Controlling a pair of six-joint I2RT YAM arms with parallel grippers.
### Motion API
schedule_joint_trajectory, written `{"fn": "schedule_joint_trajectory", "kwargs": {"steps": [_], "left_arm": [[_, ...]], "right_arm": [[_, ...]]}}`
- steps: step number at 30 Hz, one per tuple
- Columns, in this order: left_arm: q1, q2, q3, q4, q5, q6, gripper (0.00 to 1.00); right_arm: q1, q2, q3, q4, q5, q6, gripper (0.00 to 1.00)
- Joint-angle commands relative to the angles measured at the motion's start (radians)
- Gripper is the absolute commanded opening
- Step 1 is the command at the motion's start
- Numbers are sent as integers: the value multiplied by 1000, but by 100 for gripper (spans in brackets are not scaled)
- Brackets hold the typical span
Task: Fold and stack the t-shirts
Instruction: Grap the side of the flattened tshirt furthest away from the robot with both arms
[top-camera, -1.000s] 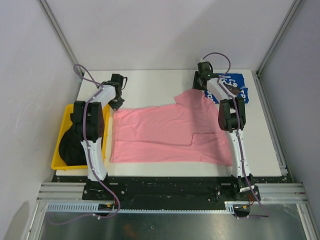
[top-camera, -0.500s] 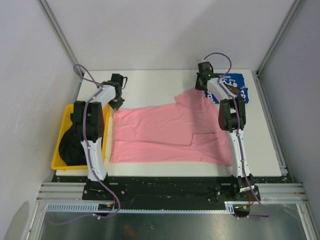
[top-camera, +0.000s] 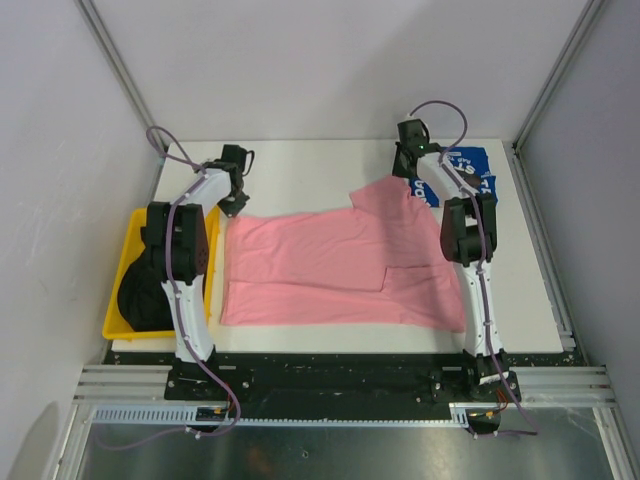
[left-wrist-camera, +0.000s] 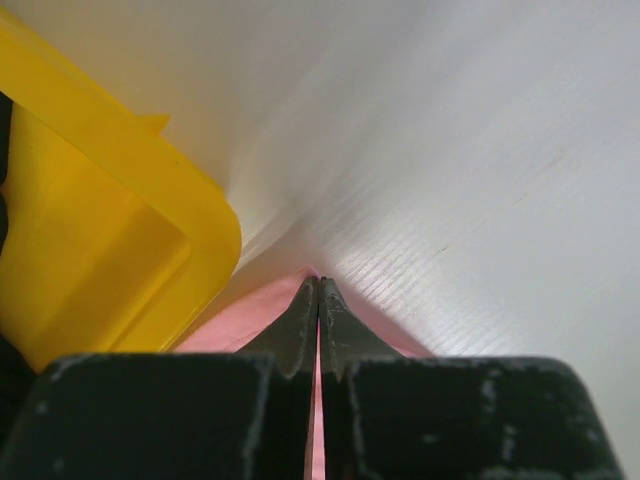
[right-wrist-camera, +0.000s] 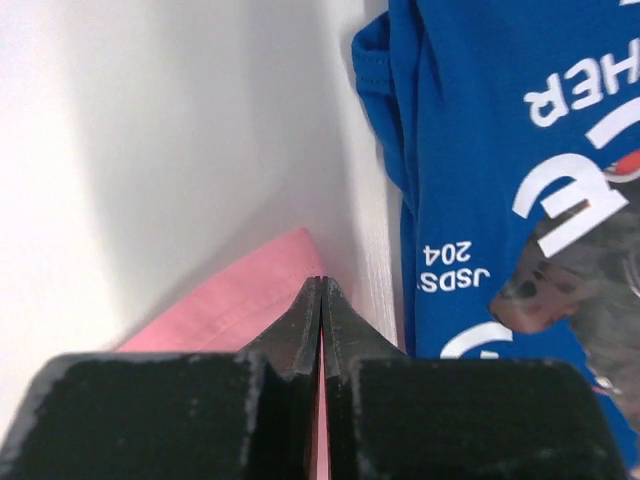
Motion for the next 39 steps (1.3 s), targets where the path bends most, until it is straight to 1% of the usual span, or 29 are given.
{"fn": "schedule_joint_trajectory", "kwargs": {"steps": [1,8,23,28,34,39], "left_arm": [[1,-58,41,18,-5,25,0],[6,-82,27,21,4,33,0],[30,-198,-95,56,43,77,0],[36,-230,-140,69,72,102,0],[45,-299,-236,103,114,121,0],[46,-367,-323,135,140,130,0]], "right_arm": [[-4,-148,-27,25,15,11,0],[-8,-250,-124,43,5,23,0],[-7,-611,-596,143,-19,113,0],[-4,-722,-716,117,-15,159,0],[-2,-865,-875,73,-5,195,0],[-1,-1018,-1021,53,-10,222,0]]}}
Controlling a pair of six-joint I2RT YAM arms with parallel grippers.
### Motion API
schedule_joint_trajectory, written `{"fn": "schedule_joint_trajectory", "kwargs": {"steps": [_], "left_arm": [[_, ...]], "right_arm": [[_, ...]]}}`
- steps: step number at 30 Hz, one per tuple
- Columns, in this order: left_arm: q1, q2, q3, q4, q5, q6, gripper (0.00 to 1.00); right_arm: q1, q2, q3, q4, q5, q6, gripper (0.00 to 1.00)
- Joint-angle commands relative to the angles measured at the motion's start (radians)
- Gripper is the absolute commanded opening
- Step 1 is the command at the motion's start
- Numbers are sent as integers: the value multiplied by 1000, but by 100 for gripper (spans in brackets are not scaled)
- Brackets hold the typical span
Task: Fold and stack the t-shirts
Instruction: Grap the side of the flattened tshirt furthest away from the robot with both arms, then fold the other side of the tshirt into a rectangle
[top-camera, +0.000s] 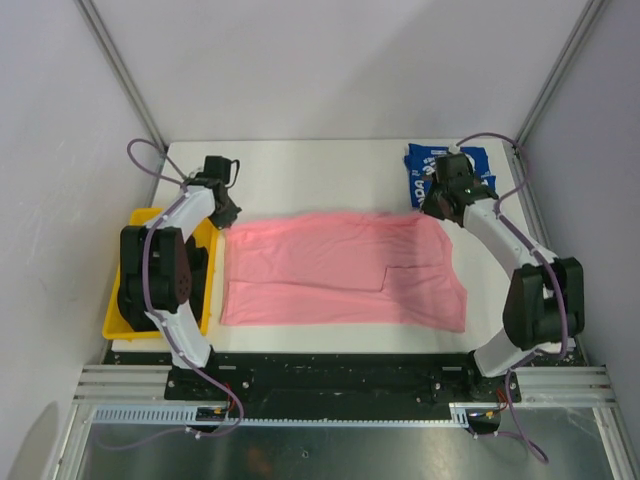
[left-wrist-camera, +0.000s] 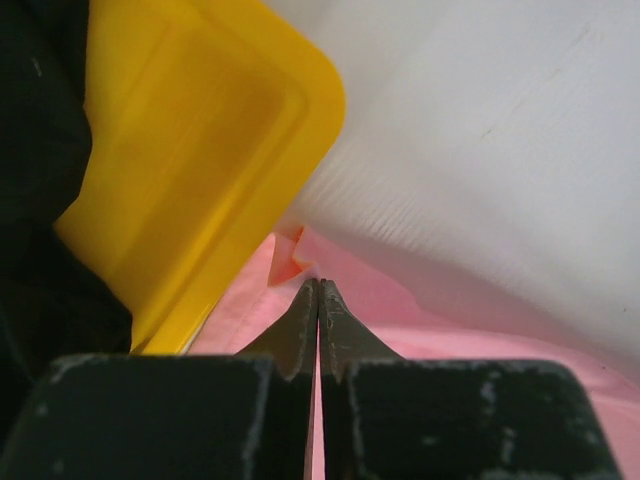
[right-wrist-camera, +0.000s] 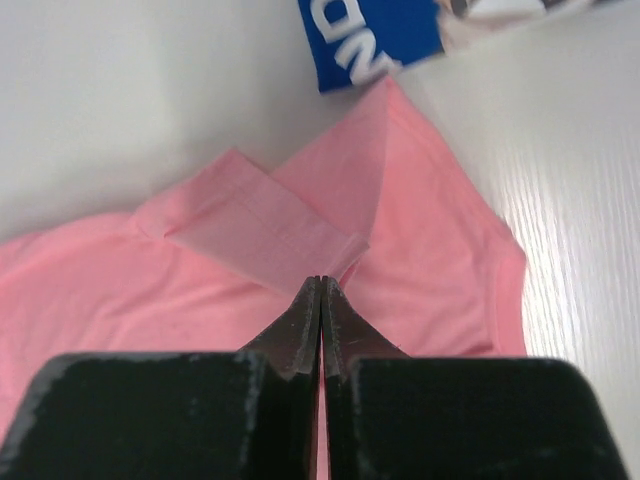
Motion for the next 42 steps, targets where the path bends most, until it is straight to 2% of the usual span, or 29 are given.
{"fn": "schedule_joint_trajectory", "kwargs": {"steps": [1,10,15,42], "left_arm": [[9,-111,-59,49,25,33,0],[10,-217,-201,74,38,45,0],[10,-263,-286,95,58,37,0],[26,-416,-456,103,86,-7,0]], "right_arm": [[4,-155,-103,-31,9,47,0],[15,-373,-324,-68,-18,97,0],[17,-456,-394,-96,-14,107,0],[-29,-600,-433,-227,-13,136,0]]}}
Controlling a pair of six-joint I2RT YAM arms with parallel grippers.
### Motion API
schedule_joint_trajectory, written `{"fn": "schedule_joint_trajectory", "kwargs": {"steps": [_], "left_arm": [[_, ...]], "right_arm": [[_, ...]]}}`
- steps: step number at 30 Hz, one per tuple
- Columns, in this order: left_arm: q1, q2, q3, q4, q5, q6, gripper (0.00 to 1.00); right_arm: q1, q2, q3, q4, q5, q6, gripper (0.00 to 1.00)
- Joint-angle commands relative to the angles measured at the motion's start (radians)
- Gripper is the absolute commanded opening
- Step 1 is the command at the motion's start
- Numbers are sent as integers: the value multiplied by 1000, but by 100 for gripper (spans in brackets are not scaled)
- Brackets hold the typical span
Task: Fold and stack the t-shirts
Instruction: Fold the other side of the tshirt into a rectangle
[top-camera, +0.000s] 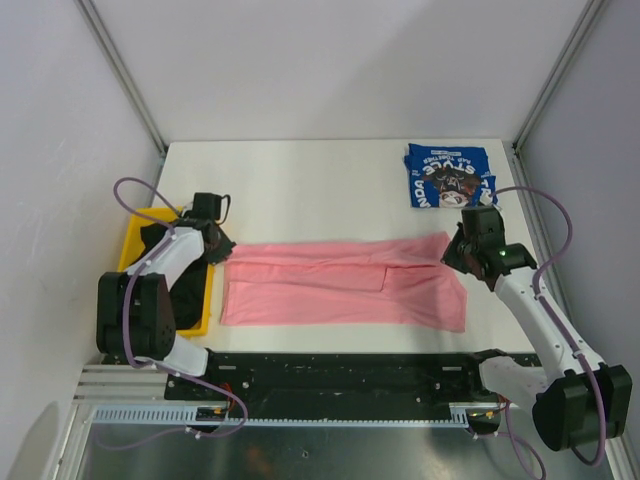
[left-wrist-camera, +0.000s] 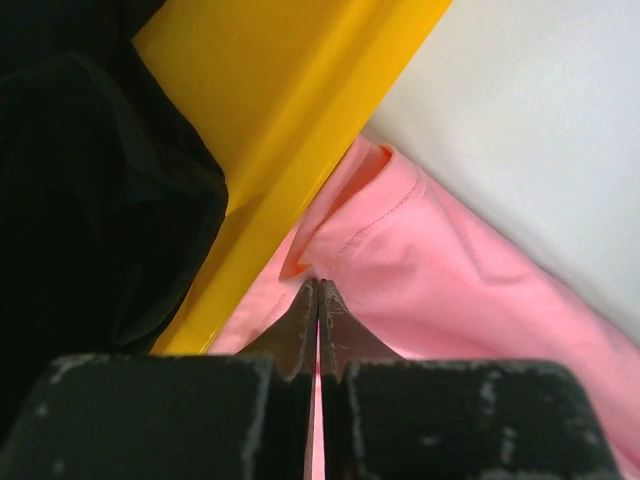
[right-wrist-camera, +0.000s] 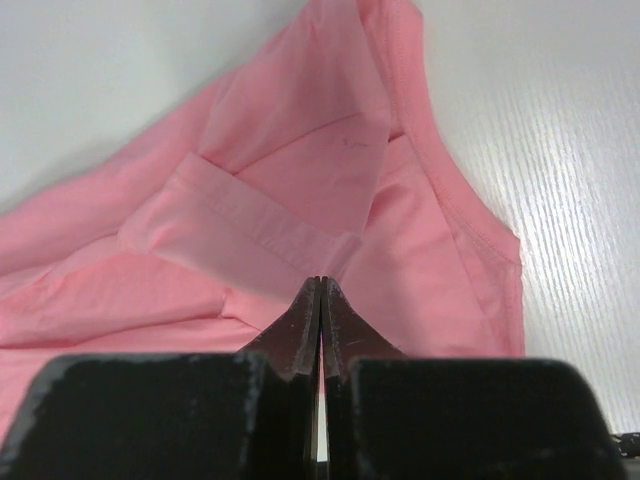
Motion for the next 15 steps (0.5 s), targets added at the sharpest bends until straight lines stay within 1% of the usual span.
{"fn": "schedule_joint_trajectory", "kwargs": {"steps": [1,15], "left_arm": [[9,-71,-20,11,16,-18,0],[9,-122,-84,12,30,-22,0]], "right_arm": [[-23,-32,-12,-26,8,20,0],[-105,-80,-24,-64,-29,3,0]]}}
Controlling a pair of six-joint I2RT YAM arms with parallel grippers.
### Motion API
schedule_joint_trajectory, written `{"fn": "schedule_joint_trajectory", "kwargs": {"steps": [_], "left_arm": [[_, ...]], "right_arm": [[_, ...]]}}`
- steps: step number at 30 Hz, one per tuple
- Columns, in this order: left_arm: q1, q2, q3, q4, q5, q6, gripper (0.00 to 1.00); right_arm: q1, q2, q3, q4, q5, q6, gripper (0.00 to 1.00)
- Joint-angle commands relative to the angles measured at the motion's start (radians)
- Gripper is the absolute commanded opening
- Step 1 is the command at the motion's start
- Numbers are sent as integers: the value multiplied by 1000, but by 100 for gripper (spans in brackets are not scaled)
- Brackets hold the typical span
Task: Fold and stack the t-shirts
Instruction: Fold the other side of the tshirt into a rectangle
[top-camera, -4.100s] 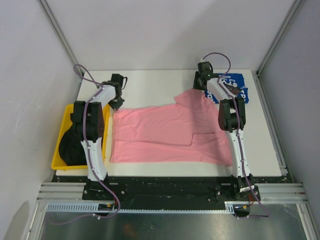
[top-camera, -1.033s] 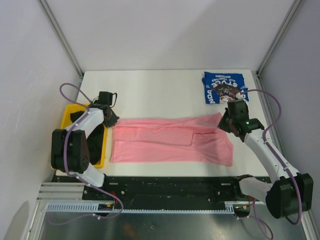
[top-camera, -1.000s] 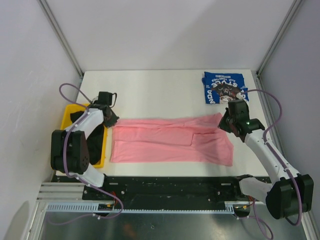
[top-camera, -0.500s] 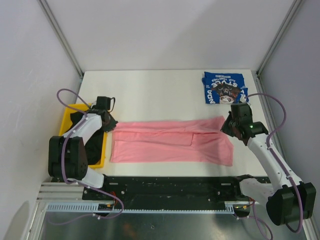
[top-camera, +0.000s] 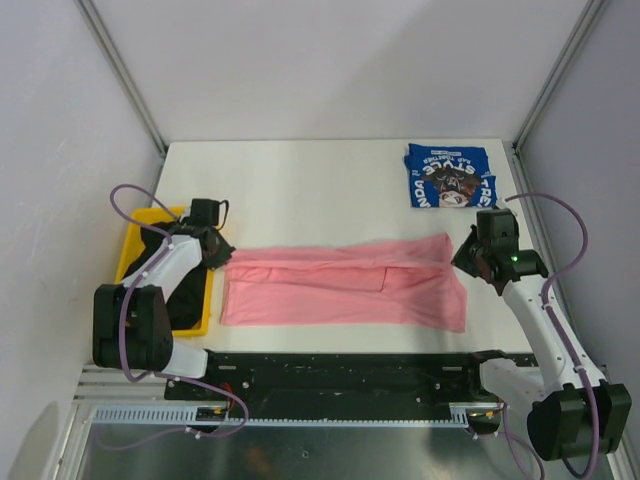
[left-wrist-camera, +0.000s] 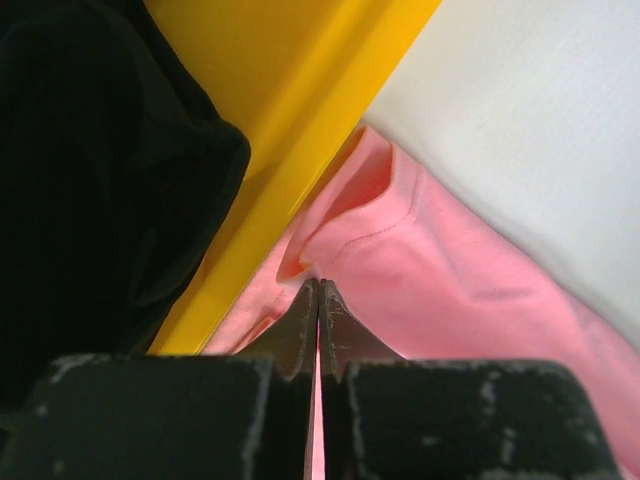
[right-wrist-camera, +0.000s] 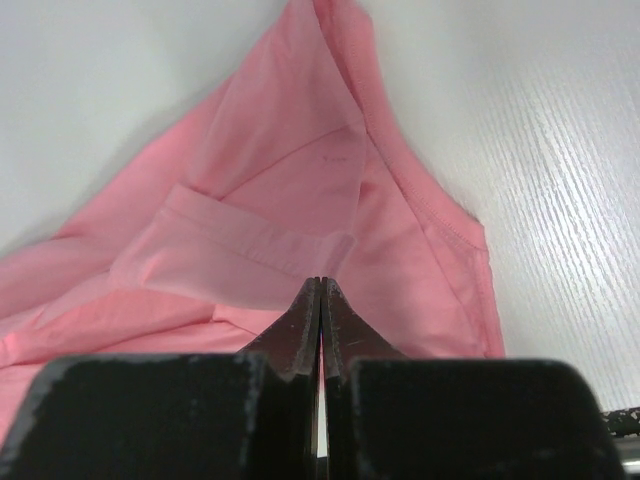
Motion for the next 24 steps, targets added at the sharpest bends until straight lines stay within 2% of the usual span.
{"fn": "schedule_joint_trajectory", "kwargs": {"steps": [1,13,18,24], "left_arm": [[8,-46,-30,10,10,-16,0],[9,-52,-87,10,12,-42,2],[11,-60,-92,10,16,-50,3],[15,-93,-110,10,35,-47,1]], "right_arm": [[-15,-22,-19,-17,-9,4,0],[-64,-35,-192,58,-190,59,0],[-141,-33,-256,98,-278,77,0],[-220,-65,-271,95,-302,65,0]]}}
